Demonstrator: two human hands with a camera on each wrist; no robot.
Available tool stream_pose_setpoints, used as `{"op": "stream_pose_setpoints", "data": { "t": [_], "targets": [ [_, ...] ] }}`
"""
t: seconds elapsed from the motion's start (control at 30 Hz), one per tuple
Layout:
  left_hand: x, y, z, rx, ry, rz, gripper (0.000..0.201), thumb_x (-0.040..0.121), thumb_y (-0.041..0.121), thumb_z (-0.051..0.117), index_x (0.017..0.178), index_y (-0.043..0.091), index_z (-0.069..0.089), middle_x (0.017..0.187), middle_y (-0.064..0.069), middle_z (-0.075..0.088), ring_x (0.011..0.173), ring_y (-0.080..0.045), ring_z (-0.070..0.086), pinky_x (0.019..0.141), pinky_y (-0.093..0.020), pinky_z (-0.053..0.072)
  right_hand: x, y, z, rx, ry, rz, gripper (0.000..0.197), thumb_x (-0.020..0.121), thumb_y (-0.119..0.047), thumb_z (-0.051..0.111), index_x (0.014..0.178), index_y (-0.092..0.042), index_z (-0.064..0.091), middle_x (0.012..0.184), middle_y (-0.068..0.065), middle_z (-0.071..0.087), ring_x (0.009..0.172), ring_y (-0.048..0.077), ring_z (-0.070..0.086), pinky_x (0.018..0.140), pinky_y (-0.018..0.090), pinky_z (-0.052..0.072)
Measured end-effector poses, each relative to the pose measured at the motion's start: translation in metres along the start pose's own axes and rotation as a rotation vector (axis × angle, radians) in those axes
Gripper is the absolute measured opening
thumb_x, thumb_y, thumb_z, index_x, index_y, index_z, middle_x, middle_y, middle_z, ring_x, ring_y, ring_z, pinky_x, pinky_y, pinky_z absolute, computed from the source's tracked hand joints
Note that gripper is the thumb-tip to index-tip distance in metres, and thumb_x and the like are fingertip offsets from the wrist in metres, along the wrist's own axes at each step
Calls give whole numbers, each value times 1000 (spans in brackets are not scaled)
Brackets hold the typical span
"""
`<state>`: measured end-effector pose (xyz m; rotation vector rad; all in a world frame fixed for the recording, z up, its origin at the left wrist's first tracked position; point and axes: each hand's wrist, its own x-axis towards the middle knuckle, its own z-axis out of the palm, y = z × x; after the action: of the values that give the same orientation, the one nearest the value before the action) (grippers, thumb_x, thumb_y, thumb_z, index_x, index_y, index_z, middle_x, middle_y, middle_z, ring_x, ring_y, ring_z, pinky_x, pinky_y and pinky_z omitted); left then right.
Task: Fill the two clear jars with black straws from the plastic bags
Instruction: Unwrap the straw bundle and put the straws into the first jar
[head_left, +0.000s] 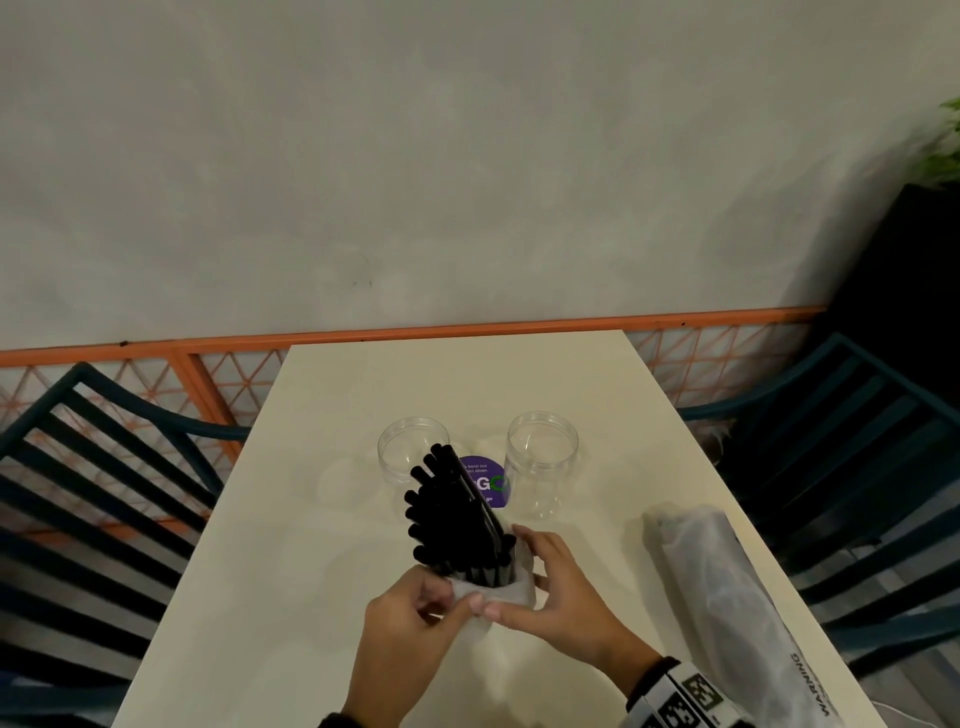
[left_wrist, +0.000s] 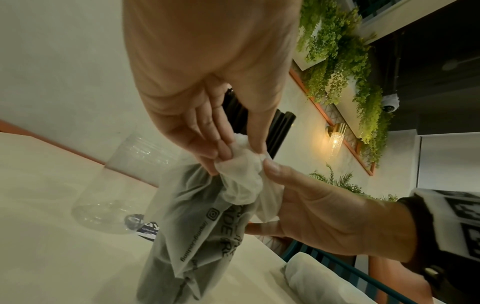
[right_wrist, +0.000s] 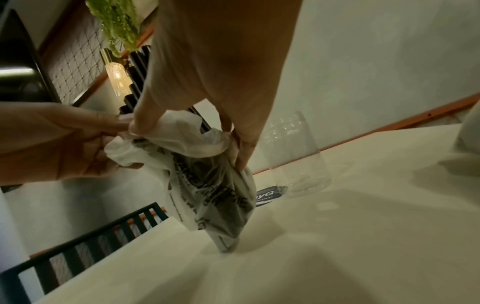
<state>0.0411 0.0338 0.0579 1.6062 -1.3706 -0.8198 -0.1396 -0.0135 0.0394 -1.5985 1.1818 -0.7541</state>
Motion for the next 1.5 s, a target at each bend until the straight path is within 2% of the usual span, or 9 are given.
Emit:
{"op": "stream_pose_setpoints", "data": {
  "t": [0.17,0.27,0.4,0.57,0.73,0.93,1.1,1.27,1.5],
  "targets": [
    [3,13,-6,-41,-102,66,14,78,21,71,66,21,65,60,14,65,54,-3,55,50,-8,38,3,14,0,201,45,30,56,70,-32,74,120,-32,50,125,1,51,109,-6,54,79,16,51],
    [6,19,-13,15,86,154,21,69,49,65,74,29,58,77,12,60,72,-7,55,58,-9,39,0,23,-3,255,45,68,72,57,-49,79,120,-32,51,125,1,54,109,-1,58,81,20,52],
    [18,41,-17,30,180,180,87,52,64,68,126,35,33,122,16,37,112,7,40,91,-11,35,-2,28,-3,221,8,51,82,52,-61,78,123,-30,52,122,2,52,111,7,57,85,24,52],
    [38,68,-1,403,-34,214,126,49,84,53,145,26,-3,157,2,1,144,-15,1,116,-32,14,-4,24,4,95,-53,21,61,72,-54,66,124,-41,39,126,-8,43,114,-7,46,91,12,44],
    [35,68,21,592,39,238,94,70,72,44,140,10,30,149,-14,31,137,-30,30,111,-33,25,-1,20,4,132,-125,97,58,74,-18,53,126,-33,30,124,-8,34,117,-4,38,86,5,40],
    [34,61,32,709,74,365,71,79,50,43,127,-2,48,140,-22,44,135,-32,28,107,-39,24,0,23,2,103,-198,100,53,77,-15,48,120,-40,32,121,-10,33,122,11,38,107,32,36],
    [33,55,28,749,-74,396,55,77,42,45,116,8,61,123,-12,63,112,-24,61,91,-32,50,-5,43,2,142,-169,204,90,63,-56,72,137,-23,33,131,-6,39,123,6,42,108,29,38],
    [31,48,22,794,-96,435,51,80,42,44,118,11,60,123,-9,63,113,-22,60,94,-34,50,2,39,-4,120,-268,250,67,71,-49,70,126,-29,38,125,-17,47,115,0,48,86,10,46],
    [32,58,17,773,-90,572,55,88,39,39,138,18,35,141,-5,48,132,-22,42,110,-33,33,12,41,-16,164,-47,214,48,67,-20,78,111,-17,60,114,8,67,100,17,66,89,34,54]
  ]
}}
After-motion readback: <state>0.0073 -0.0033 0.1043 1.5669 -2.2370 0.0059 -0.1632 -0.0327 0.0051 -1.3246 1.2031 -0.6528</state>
